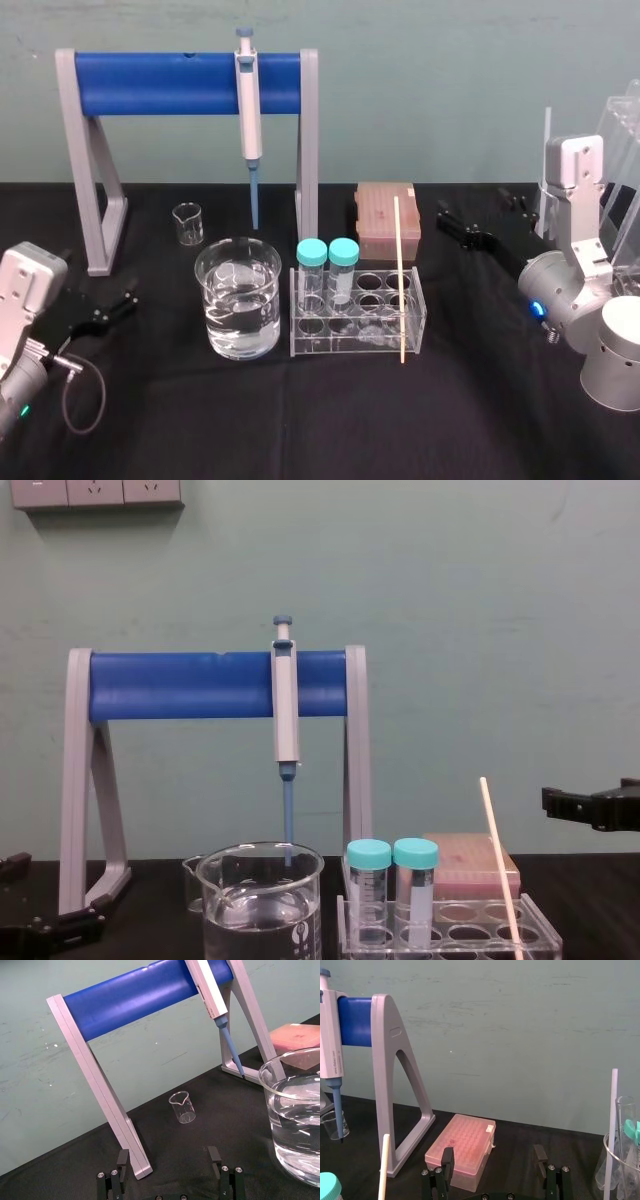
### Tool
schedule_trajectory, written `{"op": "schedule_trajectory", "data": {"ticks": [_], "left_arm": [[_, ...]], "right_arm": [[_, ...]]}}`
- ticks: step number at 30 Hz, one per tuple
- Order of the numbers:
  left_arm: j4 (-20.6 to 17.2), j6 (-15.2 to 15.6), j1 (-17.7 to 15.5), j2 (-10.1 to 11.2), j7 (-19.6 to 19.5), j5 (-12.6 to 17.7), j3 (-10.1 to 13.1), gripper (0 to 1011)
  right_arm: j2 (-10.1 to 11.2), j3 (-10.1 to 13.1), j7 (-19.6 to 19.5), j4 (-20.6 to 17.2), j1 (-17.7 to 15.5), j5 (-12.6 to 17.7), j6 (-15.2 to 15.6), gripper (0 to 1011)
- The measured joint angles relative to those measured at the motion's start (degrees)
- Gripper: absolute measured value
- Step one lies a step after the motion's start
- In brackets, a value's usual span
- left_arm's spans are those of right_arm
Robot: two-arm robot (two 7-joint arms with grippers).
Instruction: Hold the thermometer with one hand and immerse one end into the beaker, then reinsert it into the test tube rack.
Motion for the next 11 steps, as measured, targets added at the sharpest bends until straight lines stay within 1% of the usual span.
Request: {"op": "schedule_trajectory", "data": {"ticks": [11], "left_arm": [[0.0,0.0,0.0,0.0,0.0,0.0,0.0,1004]], "right_arm": [[0.05,0.04,-0.32,-0.16,-0.04,0.03,-0.04,1003]]}}
